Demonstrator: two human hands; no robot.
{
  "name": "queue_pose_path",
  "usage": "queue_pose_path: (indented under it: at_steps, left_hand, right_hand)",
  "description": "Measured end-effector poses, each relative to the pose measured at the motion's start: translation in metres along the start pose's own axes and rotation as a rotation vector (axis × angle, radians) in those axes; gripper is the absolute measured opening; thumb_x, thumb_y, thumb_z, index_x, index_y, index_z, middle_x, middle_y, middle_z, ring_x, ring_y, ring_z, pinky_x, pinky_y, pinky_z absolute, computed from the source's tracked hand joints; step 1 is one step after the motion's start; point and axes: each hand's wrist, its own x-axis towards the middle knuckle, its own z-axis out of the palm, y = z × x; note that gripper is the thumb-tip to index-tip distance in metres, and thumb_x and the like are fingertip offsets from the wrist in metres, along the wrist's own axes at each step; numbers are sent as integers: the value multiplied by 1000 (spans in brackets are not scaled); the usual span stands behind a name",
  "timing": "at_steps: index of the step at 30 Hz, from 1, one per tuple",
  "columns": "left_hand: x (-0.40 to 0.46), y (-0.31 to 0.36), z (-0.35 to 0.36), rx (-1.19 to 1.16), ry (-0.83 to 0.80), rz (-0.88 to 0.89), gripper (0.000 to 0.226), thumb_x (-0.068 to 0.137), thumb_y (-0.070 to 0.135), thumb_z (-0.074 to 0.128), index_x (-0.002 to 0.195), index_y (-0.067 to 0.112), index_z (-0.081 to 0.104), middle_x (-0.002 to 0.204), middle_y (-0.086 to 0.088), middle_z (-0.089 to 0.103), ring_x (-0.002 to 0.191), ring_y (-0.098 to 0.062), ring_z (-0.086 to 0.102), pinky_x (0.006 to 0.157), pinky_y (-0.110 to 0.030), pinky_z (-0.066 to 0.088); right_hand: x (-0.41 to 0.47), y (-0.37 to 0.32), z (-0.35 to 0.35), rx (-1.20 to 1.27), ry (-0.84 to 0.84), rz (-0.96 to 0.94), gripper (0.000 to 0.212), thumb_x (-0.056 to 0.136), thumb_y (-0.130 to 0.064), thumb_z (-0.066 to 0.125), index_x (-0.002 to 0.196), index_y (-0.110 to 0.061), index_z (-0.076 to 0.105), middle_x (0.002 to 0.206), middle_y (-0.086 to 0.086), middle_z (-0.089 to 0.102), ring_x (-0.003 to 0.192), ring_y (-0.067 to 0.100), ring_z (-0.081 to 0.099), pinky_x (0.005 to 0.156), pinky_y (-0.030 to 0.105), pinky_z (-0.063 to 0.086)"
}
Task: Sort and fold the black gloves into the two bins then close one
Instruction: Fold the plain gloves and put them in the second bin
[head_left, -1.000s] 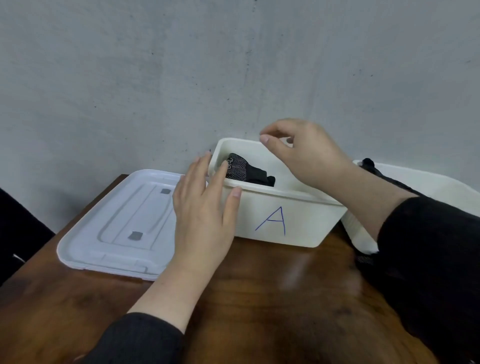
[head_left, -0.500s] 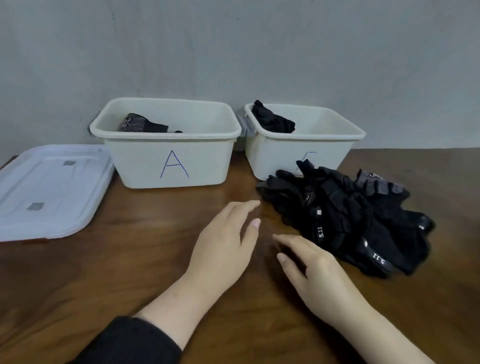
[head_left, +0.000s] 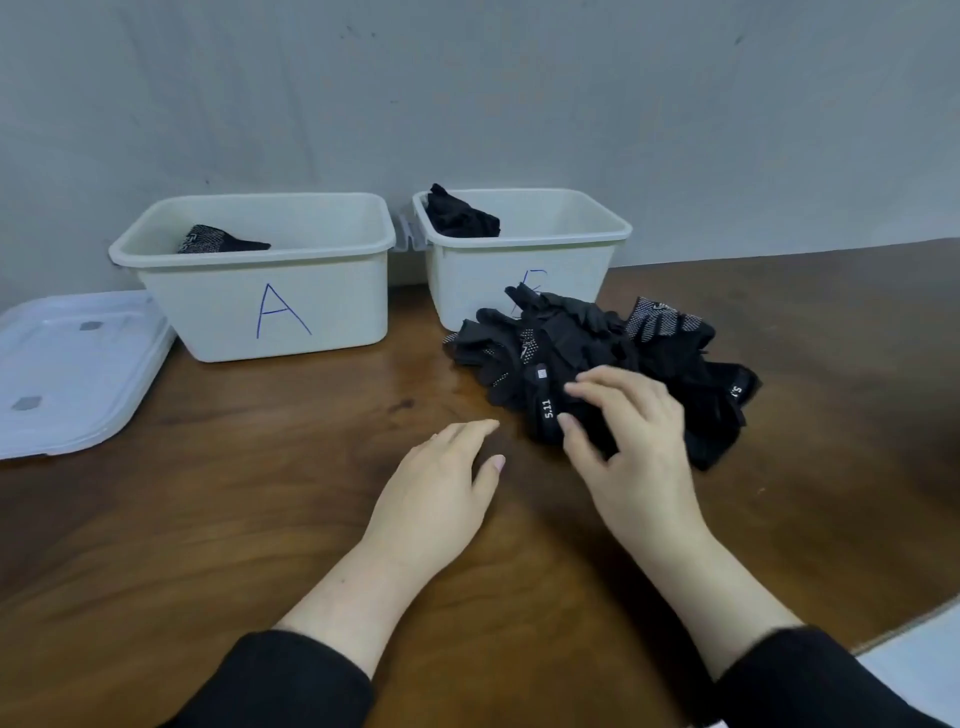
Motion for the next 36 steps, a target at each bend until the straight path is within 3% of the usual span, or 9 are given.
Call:
queue_pose_path:
  at_steps: [4, 7, 12, 18, 23, 26, 28, 34, 36]
  left_hand:
    - [1, 15, 4, -14, 46, 37, 42, 105, 42, 45, 146, 33, 46, 147, 20, 47, 129, -8, 50, 105, -23, 40]
    - [6, 33, 11, -25, 89, 85, 40, 105, 37, 46, 144, 28, 50, 145, 17, 49, 131, -4, 47, 105, -18, 34]
    - [10, 56, 29, -71, 107, 122, 39, 105, 35, 47, 142, 27, 53, 144, 17, 50, 132, -1, 44, 108, -21, 36]
    - [10, 62, 33, -124, 155, 126, 38, 105, 35, 47, 141, 27, 55, 141, 17, 52, 130, 1, 45, 110, -22, 38]
    - [11, 73, 15, -517, 221, -1, 36, 104, 40, 48, 135, 28, 61, 130, 19, 62, 118, 8, 55, 104, -18, 45]
    - [14, 78, -4, -1108, 170, -223, 61, 90, 61, 42, 133, 23, 62, 123, 5, 72, 118, -7, 65, 109, -39, 48]
    - [16, 70, -23, -1379, 132, -346, 72, 84, 68, 43, 136, 20, 60, 126, -1, 71, 120, -15, 65, 112, -47, 43]
    - [0, 24, -81, -1395, 176, -252, 35, 109, 22, 42, 139, 12, 59, 133, -11, 66, 128, -28, 60, 110, -51, 44]
    - [-5, -5, -91, -1326, 216, -284, 34, 109, 21, 43, 140, 15, 57, 134, -9, 66, 127, -27, 61, 107, -49, 47]
  right_hand:
    - [-4, 39, -10, -248, -221, 292, 66, 88, -39, 75, 146, -18, 51, 149, 0, 50, 139, 23, 44, 115, 52, 27]
    - [-12, 56, -9, -206, -366, 417, 59, 94, -42, 67, 145, -18, 51, 146, -1, 54, 136, 22, 46, 113, 50, 32]
    - [-12, 58, -8, -89, -217, 439, 23, 101, -25, 59, 120, -16, 68, 121, -2, 67, 116, 24, 60, 101, 52, 45]
    - [-9, 53, -17, 193, -8, 554, 14, 105, -30, 48, 114, -28, 59, 91, -16, 63, 95, 20, 63, 89, 49, 52]
    - [2, 31, -26, 356, 138, 338, 26, 105, -25, 45, 127, -21, 59, 124, -6, 66, 120, 13, 60, 103, 43, 50]
    - [12, 4, -19, 351, 41, 73, 26, 103, -19, 47, 123, -14, 64, 131, -10, 61, 131, 4, 51, 114, 35, 41]
    - [16, -13, -5, 275, -118, -47, 28, 103, -21, 45, 120, -15, 67, 135, -6, 62, 137, 9, 47, 117, 42, 36]
    - [29, -58, 36, 335, -173, -210, 31, 104, -26, 44, 120, -18, 69, 143, -2, 58, 143, 17, 43, 115, 49, 36]
    - [27, -72, 47, 351, -212, -181, 32, 105, -26, 47, 129, -19, 67, 148, -4, 53, 145, 16, 39, 117, 47, 34]
